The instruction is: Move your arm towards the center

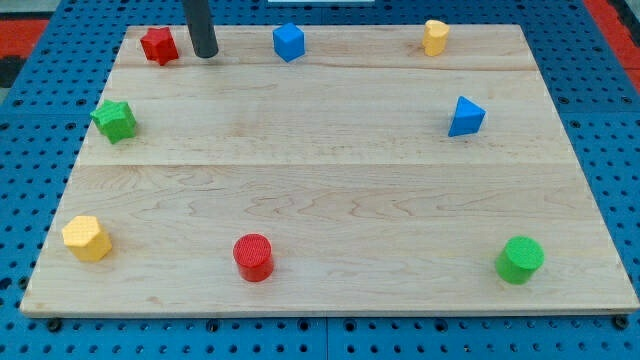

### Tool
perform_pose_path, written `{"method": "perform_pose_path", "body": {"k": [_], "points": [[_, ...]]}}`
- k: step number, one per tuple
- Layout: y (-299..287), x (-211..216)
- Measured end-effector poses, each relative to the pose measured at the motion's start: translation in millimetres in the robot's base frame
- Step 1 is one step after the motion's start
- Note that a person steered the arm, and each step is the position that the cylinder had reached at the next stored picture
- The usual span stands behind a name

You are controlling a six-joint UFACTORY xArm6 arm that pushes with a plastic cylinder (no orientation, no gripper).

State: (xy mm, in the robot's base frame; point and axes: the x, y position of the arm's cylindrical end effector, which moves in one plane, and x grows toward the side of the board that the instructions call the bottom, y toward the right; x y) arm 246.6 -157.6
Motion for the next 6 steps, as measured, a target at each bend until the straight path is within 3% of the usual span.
{"method": "perform_pose_path", "body": {"k": [5,6], "points": [[19.7,2.6],[52.2,38.0]]}}
